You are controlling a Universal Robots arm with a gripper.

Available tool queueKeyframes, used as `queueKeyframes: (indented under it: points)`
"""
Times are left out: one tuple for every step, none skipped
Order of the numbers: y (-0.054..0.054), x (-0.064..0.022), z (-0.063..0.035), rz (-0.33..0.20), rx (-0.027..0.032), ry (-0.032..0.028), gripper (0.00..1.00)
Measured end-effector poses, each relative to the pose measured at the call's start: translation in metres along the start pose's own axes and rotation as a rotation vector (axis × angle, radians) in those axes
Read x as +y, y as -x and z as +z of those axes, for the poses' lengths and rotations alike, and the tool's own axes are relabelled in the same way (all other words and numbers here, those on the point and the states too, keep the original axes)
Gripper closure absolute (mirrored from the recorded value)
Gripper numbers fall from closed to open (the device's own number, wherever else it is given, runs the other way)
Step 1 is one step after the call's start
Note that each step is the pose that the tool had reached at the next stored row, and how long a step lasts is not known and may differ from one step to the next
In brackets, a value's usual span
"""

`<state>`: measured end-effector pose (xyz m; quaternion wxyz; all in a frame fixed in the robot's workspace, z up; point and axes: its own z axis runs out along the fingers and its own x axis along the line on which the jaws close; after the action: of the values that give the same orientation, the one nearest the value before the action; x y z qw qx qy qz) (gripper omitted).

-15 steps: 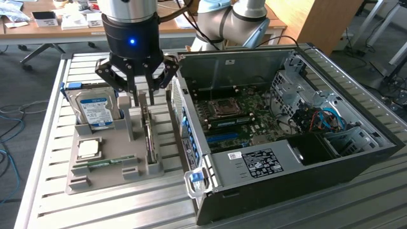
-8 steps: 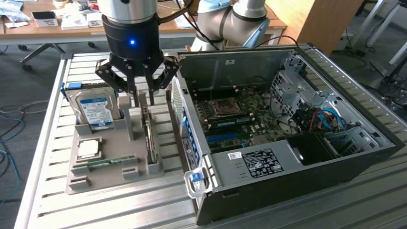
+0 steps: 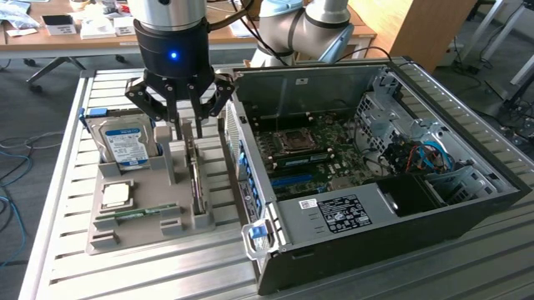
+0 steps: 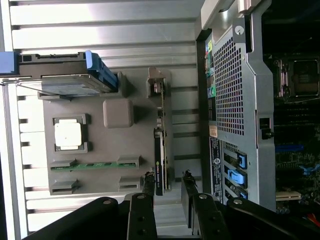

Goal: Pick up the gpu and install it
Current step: 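Pick up the gpu and move the gpu toward the slot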

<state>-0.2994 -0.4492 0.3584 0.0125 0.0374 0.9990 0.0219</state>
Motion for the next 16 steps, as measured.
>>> queueKeyframes:
  points:
    - [0.000, 0.0000, 0.0008, 0.000, -0.0003, 0.0003, 0.64]
    - [0.000, -0.0001, 0.0022, 0.000, -0.0002, 0.0002, 0.64]
    - [0.000, -0.0002, 0.0038, 0.000, -0.0001, 0.0000, 0.64]
    - [0.000, -0.0003, 0.0055, 0.000, 0.0000, 0.0000, 0.64]
    - [0.000, -0.0005, 0.0101, 0.000, 0.0000, 0.0000, 0.64]
    - [0.000, -0.0005, 0.0119, 0.000, -0.0001, 0.0000, 0.64]
    - [0.000, -0.0006, 0.0137, 0.000, -0.0001, 0.0000, 0.64]
    - [-0.001, -0.0010, 0.0228, 0.000, 0.0000, -0.0001, 0.64]
    - [-0.001, -0.0012, 0.0259, 0.000, -0.0001, 0.0000, 0.64]
    - [-0.001, -0.0012, 0.0259, 0.000, 0.0000, 0.0000, 0.64]
    - [-0.001, -0.0012, 0.0259, 0.000, 0.0000, 0.0000, 0.64]
    - [-0.001, -0.0012, 0.0259, 0.000, 0.0000, 0.0000, 0.64]
    - [-0.001, -0.0012, 0.0259, 0.000, 0.0000, 0.0000, 0.64]
    - [-0.001, -0.0012, 0.0259, 0.000, 0.0000, 0.0000, 0.64]
    - [-0.001, -0.0012, 0.0259, 0.000, 0.0000, 0.0000, 0.64]
    - [-0.001, -0.0012, 0.0259, 0.000, 0.0000, 0.0000, 0.64]
